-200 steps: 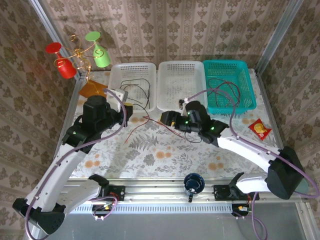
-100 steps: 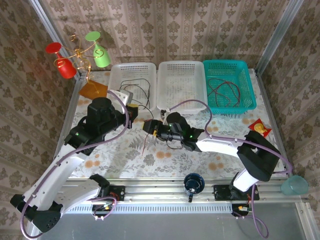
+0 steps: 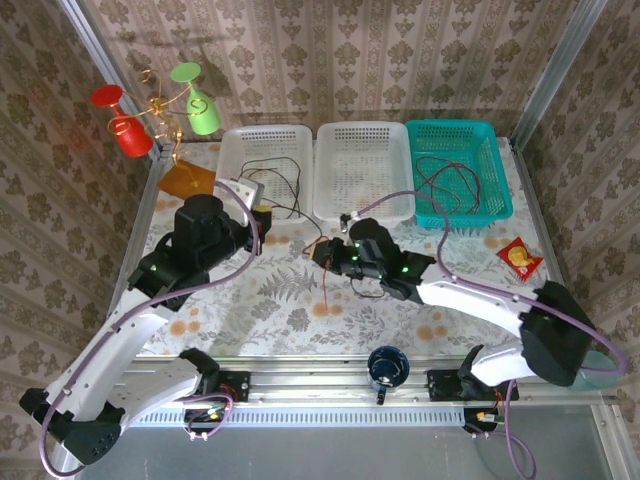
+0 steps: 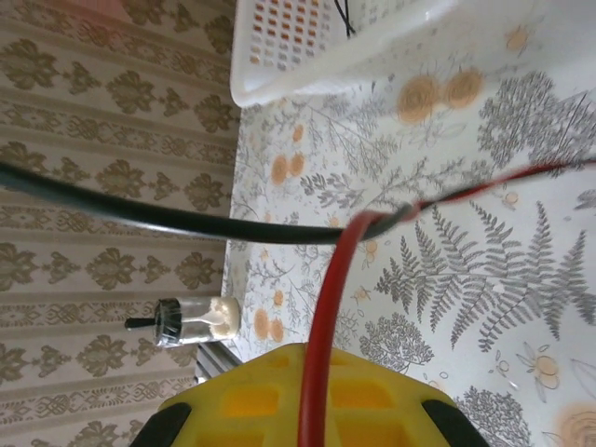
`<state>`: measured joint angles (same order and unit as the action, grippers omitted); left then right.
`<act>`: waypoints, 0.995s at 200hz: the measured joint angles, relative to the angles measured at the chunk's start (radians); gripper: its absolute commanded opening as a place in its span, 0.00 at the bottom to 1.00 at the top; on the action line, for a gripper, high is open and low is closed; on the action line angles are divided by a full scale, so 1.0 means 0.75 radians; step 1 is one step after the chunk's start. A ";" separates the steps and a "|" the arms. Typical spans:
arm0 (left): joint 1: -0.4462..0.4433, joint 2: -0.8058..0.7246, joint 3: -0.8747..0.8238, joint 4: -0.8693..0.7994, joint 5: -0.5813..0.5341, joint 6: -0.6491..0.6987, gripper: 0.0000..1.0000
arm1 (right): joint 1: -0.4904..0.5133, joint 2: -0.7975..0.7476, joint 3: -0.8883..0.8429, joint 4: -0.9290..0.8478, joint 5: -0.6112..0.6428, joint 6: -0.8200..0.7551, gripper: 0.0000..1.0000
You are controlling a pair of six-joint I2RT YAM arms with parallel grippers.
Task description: Untangle the cables
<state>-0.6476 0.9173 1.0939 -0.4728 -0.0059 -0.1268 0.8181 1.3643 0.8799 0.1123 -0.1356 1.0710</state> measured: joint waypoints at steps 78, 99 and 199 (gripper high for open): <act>0.016 -0.171 -0.038 0.064 -0.328 0.168 0.00 | -0.335 -0.272 0.157 -0.634 -0.036 -0.376 0.00; 0.047 -0.222 -0.061 0.082 -0.390 0.201 0.00 | -0.390 -0.275 0.242 -0.815 -0.029 -0.481 0.00; 0.211 -0.418 -0.238 0.192 -0.655 0.311 0.00 | -0.859 -0.546 0.311 -1.241 0.317 -0.629 0.00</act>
<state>-0.4896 0.6037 0.9157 -0.3286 -0.4973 0.1066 0.1738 0.9546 1.1130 -0.8181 0.1024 0.5991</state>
